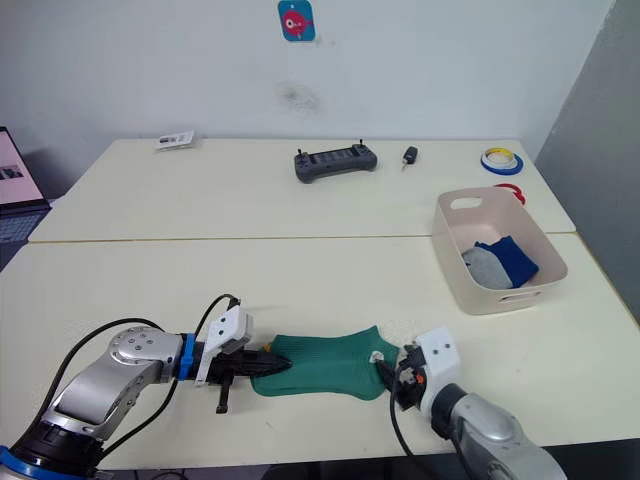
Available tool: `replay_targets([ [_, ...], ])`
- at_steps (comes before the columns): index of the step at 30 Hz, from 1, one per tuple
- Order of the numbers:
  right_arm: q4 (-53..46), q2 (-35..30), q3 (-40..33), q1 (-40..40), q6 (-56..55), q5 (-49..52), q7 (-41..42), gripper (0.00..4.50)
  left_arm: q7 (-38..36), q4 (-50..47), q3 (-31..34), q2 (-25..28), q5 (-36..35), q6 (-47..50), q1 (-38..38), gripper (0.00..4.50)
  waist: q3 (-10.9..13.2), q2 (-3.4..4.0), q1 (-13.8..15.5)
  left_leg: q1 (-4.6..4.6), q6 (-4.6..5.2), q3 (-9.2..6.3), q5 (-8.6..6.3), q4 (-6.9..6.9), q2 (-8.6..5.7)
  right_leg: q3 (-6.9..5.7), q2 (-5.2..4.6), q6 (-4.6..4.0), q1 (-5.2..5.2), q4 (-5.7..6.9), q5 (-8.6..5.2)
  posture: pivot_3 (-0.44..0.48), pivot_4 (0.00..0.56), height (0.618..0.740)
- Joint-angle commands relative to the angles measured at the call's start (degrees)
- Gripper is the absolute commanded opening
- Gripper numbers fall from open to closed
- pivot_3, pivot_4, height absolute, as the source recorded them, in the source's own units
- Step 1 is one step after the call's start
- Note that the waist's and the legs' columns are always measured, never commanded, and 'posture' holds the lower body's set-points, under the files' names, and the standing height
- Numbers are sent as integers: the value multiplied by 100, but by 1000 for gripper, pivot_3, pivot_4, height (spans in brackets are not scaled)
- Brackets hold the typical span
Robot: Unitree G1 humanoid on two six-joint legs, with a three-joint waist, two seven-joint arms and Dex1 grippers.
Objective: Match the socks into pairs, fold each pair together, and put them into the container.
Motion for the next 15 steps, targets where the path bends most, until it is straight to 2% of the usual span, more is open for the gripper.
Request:
replay_targets([
  [1, 38, 29, 351, -23, 167, -8, -32, 3432, 48, 12, -124, -26, 136, 77, 80, 0, 0, 0, 0, 0, 0, 0, 0, 0, 0, -1, 0, 0, 0, 0, 0, 0, 150, 740],
  [2, 48, 53, 365, -44, 180, -16, -72, 3432, 51, 14, -126, -29, 139, 74, 86, 0, 0, 0, 0, 0, 0, -1, 0, 0, 0, -1, 0, 0, 0, 0, 0, 0, 150, 740],
  [5, 51, 82, 341, -56, 100, -3, -53, 2814, 57, 20, -124, -33, 146, 66, 112, 0, 0, 0, 1, 0, 0, -1, 0, 0, 1, -1, 1, 0, 0, 0, 0, 0, 150, 740],
  [13, -105, 67, 61, -62, -333, 116, 160, 23, 139, 8, -26, -123, 46, 187, 2, 0, 1, 2, 7, -2, 0, -1, 0, 1, 1, -1, -1, 0, 0, 0, 0, 0, 150, 740],
  [15, -145, 1, -84, -67, -371, 176, 226, 23, 185, -97, 4, -204, -65, 350, -146, 0, 1, 2, 7, -3, 0, -1, 0, 1, 0, -1, -1, 0, 0, 0, 0, 0, 150, 740],
])
